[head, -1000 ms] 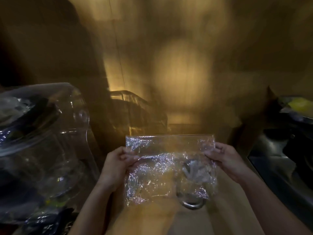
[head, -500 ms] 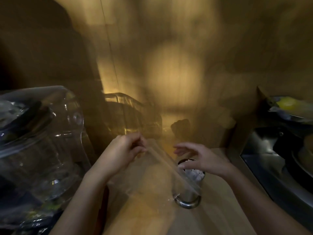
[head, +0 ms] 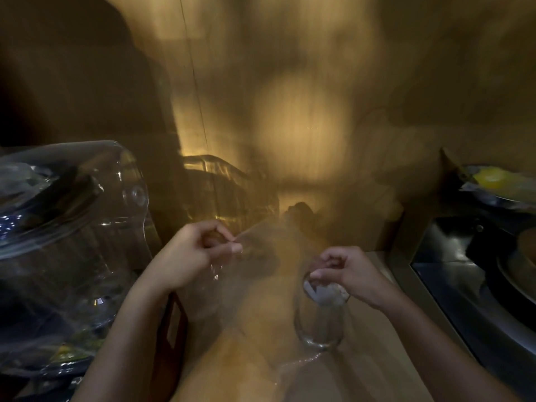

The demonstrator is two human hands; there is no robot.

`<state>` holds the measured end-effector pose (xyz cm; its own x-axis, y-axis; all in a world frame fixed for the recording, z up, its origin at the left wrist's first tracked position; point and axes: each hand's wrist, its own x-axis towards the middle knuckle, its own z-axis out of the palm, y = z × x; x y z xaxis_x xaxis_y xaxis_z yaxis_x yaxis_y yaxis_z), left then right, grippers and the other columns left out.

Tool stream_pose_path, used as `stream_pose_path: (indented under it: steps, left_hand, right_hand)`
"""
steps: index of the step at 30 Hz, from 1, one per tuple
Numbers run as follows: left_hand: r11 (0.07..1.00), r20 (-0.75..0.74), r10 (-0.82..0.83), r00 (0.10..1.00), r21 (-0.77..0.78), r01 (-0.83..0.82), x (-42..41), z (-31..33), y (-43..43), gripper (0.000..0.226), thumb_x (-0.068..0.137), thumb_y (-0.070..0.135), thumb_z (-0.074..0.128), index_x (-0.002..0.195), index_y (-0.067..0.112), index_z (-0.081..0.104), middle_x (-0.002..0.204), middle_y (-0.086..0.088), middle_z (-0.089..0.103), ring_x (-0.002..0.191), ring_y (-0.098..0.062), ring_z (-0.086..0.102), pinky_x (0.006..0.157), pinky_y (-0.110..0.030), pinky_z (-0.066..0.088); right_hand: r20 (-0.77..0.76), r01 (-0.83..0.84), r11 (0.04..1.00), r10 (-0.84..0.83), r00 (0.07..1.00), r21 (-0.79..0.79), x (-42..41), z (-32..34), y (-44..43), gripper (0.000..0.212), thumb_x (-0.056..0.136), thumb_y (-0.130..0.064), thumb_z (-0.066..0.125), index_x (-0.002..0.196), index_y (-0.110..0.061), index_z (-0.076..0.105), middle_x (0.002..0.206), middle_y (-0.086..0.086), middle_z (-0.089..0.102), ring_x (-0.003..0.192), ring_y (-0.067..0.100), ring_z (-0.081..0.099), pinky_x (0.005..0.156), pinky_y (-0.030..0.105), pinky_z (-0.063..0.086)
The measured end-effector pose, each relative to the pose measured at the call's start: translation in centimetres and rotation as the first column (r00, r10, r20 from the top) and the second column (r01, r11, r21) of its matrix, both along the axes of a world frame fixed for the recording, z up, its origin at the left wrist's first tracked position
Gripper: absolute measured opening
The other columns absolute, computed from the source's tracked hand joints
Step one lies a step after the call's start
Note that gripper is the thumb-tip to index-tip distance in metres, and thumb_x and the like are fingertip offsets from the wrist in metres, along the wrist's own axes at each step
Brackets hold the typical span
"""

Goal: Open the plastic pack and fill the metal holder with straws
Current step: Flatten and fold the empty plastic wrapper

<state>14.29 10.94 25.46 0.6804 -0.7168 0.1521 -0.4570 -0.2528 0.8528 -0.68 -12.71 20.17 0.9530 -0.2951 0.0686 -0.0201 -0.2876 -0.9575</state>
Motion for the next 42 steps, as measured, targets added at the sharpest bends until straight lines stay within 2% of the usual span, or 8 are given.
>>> stream_pose_path:
  steps: [4,9,16,20,23,28,35,42]
  left_hand:
    - [0.928,-0.541,-0.148,0.828,-0.364,-0.073,1.0,-2.3,1.4,0.054,0.073,0.052,0.060,0.101,0.006,0.061,0.075,-0.012,0.070,0.068,-0.026,0.061,0.064,-0.032,0.051]
    - [0.862,-0.694,-0.395,0.602,-0.507,-0.019,-1.3,-5.9,-0.7,0.090,0.051,0.071,0.070,0.113,0.007,0.064,0.103,-0.027,0.069,0.097,-0.041,0.065,0.084,-0.048,0.052]
    - [0.950,-0.705,-0.123,0.699,-0.287,-0.122,-3.5,-7.5,-2.4,0.076,0.051,0.058,0.079,0.104,0.006,0.062,0.094,-0.015,0.074,0.085,-0.032,0.071,0.068,-0.042,0.058]
    - [0.964,-0.580,0.079,0.811,-0.164,-0.211,-4.1,-8.0,-2.8,0.011,0.067,0.007,0.077,0.072,0.009,0.068,0.071,-0.010,0.071,0.057,-0.014,0.068,0.046,-0.022,0.053]
    - [0.942,-0.544,0.151,0.826,-0.175,-0.287,-3.9,-8.4,-3.1,0.015,0.071,-0.003,0.072,0.066,0.006,0.061,0.060,-0.008,0.064,0.048,-0.009,0.059,0.040,-0.015,0.043]
    - [0.915,-0.545,0.186,0.818,-0.208,-0.346,-3.6,-8.5,-3.0,0.028,0.071,-0.003,0.071,0.087,-0.018,0.054,0.076,-0.013,0.068,0.063,-0.012,0.065,0.060,-0.026,0.049]
    - [0.947,-0.520,0.124,0.845,-0.192,-0.258,-3.5,-8.3,-2.5,0.010,0.074,-0.005,0.069,0.074,0.000,0.060,0.049,0.003,0.066,0.042,-0.001,0.057,0.037,-0.013,0.042]
    - [0.956,-0.438,0.056,0.897,-0.236,-0.175,-2.9,-7.8,-1.9,0.014,0.080,-0.015,0.056,0.089,-0.008,0.064,0.070,-0.001,0.076,0.066,-0.008,0.070,0.052,-0.015,0.052]
  right_hand:
    - [0.097,0.024,0.970,-0.049,0.994,0.242,-0.7,-0.6,-0.9,0.010,0.067,0.005,0.070,0.070,-0.004,0.066,0.060,0.007,0.072,0.056,0.015,0.067,0.052,0.020,0.052]
    - [0.075,0.048,0.913,-0.086,0.993,0.405,-0.8,-1.9,-0.5,0.017,0.060,-0.005,0.072,0.075,-0.001,0.066,0.065,0.011,0.072,0.057,0.018,0.068,0.051,0.023,0.054]
    - [0.014,0.199,0.888,-0.225,0.974,0.415,-1.1,-3.6,-1.0,0.015,0.066,0.001,0.071,0.080,0.000,0.066,0.071,0.011,0.073,0.061,0.022,0.061,0.056,0.027,0.044]
    - [-0.001,0.232,0.887,-0.252,0.968,0.400,-1.8,-3.9,-1.5,0.026,0.052,-0.016,0.076,0.075,-0.005,0.069,0.073,0.011,0.074,0.062,0.019,0.065,0.058,0.026,0.049]
    - [-0.010,0.258,0.883,-0.276,0.961,0.393,-1.9,-4.2,-1.7,0.038,0.048,-0.019,0.079,0.079,-0.001,0.066,0.067,0.007,0.073,0.060,0.018,0.066,0.063,0.031,0.049]
    - [-0.040,0.214,0.882,-0.217,0.975,0.421,-1.7,-4.4,-1.4,0.025,0.059,-0.009,0.076,0.080,0.001,0.066,0.077,0.017,0.071,0.067,0.023,0.062,0.062,0.029,0.045]
    - [-0.077,0.188,0.895,-0.172,0.982,0.404,-2.1,-5.1,-2.1,0.010,0.070,0.002,0.069,0.077,-0.005,0.072,0.064,0.004,0.072,0.056,0.010,0.065,0.049,0.016,0.049]
    - [-0.048,0.105,0.860,-0.094,0.994,0.500,-2.0,-5.6,-2.8,0.012,0.064,-0.004,0.067,0.072,-0.007,0.075,0.067,0.007,0.074,0.060,0.015,0.069,0.057,0.023,0.055]
